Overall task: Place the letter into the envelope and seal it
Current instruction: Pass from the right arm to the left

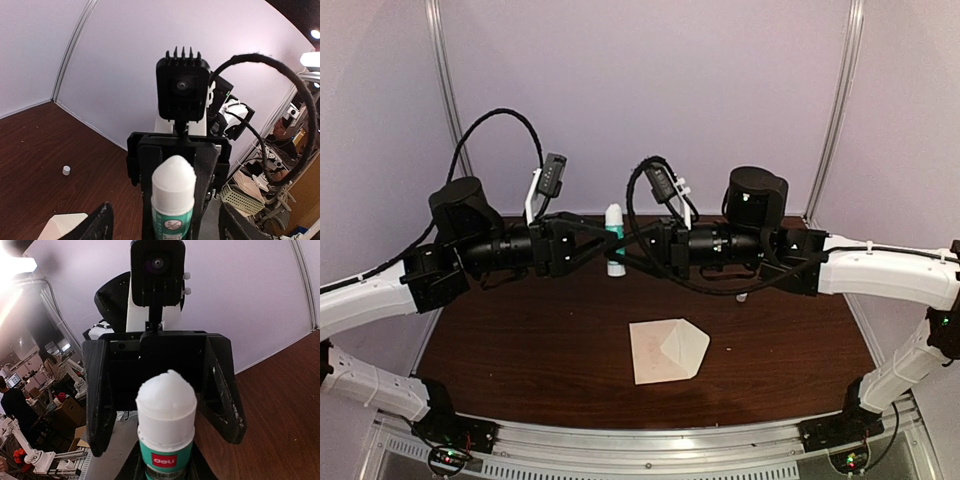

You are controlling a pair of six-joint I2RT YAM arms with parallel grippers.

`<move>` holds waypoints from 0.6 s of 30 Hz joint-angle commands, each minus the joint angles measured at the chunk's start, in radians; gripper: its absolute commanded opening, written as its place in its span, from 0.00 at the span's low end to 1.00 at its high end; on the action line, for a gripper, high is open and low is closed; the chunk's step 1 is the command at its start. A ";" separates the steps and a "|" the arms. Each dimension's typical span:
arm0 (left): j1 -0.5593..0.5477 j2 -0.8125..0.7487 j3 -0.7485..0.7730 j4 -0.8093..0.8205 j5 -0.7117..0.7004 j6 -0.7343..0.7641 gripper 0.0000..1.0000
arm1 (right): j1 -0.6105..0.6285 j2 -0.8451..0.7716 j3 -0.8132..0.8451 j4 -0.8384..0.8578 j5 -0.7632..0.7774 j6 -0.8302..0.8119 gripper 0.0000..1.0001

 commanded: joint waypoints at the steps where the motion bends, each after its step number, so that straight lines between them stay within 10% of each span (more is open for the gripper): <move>1: 0.004 0.017 0.034 0.050 0.028 -0.003 0.73 | 0.003 -0.011 0.033 -0.024 -0.028 -0.026 0.06; 18: 0.004 0.044 0.008 0.143 0.054 -0.048 0.48 | 0.004 0.020 0.071 -0.080 -0.050 -0.051 0.04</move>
